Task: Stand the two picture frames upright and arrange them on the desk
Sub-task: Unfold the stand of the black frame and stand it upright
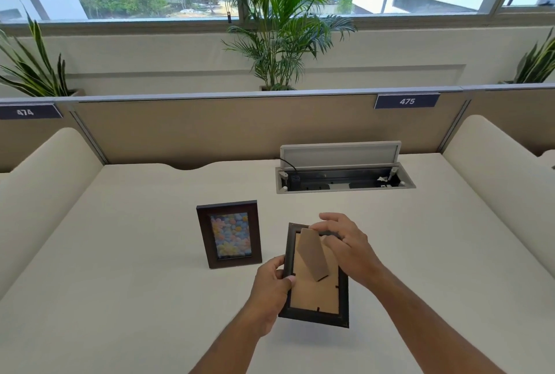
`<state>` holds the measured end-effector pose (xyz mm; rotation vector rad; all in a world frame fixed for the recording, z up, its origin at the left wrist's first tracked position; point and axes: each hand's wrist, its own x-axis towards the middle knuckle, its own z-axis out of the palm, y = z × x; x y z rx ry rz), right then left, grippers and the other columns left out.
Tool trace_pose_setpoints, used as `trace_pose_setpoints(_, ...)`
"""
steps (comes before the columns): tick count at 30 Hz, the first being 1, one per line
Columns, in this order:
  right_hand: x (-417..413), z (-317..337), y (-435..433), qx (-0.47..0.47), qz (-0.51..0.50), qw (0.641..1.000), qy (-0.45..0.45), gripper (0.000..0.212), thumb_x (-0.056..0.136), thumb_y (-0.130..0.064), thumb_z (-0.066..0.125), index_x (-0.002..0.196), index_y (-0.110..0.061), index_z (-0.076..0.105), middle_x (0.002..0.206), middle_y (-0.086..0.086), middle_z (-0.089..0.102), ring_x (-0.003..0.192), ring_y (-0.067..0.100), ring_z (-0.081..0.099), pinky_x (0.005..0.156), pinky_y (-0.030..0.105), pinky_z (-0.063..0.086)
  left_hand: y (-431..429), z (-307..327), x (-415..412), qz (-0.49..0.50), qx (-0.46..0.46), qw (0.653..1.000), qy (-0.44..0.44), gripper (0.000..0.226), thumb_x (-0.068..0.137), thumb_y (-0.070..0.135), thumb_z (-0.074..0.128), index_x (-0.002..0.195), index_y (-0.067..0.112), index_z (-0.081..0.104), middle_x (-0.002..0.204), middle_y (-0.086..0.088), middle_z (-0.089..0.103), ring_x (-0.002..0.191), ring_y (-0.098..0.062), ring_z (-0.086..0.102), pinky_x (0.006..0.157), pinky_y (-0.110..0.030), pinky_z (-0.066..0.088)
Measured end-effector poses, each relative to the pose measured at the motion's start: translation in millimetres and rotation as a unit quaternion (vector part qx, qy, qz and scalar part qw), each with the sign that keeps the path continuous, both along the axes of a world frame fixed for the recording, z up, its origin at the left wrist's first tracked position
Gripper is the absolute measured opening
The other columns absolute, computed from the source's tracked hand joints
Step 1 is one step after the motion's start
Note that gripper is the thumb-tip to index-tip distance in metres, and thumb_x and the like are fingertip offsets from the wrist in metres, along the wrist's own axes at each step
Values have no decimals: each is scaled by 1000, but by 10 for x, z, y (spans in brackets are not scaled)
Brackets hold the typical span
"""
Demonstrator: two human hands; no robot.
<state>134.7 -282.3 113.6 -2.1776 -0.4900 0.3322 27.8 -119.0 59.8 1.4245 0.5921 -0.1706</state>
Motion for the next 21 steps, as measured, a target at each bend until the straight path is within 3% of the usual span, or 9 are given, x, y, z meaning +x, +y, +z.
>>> trace_pose_setpoints(4,15,-33,-39,44,-14,999,12,32,95,-35,50,118,-40,72,137,-15,56,128,8,50,107,44,46,15,28,-10,-13,7,1000,-9,35,108,7,53,134,30,60,120,-6,78,113,-25,75,91,-54,66)
trace_pose_setpoints(7,33,-15,-105,81,-92,992,-17,30,104,-31,55,131,-25,66,122,-5,65,110,11,62,88,25,53,24,63,3,-28,14,999,-30,36,108,9,54,137,29,57,121,-6,77,115,-25,74,91,-53,66)
trace_pose_setpoints(11,81,25,-253,94,-253,963,2,33,105,-38,51,117,-12,68,90,-4,68,88,16,65,75,30,50,64,131,37,-27,18,997,-69,37,105,4,58,133,28,62,117,-7,79,108,-24,78,87,-52,67)
trace_pose_setpoints(16,118,13,-472,108,-233,930,263,68,98,-72,33,111,-14,67,54,4,47,46,16,40,49,28,33,89,172,84,-40,26,993,-112,40,102,-1,60,126,30,69,117,-11,76,111,-27,76,87,-54,67)
trace_pose_setpoints(18,103,39,-541,156,-202,889,379,80,91,-82,32,113,-14,67,55,6,48,45,17,40,49,25,30,78,172,108,-52,54,990,-122,43,101,-2,61,124,34,69,114,-5,77,112,-25,75,91,-52,67)
trace_pose_setpoints(21,105,60,-593,229,-167,844,455,83,90,-84,33,112,-11,65,63,12,60,44,19,49,46,23,34,62,178,138,-73,99,983,-136,47,96,-6,61,124,32,70,109,1,79,108,-20,74,97,-42,64)
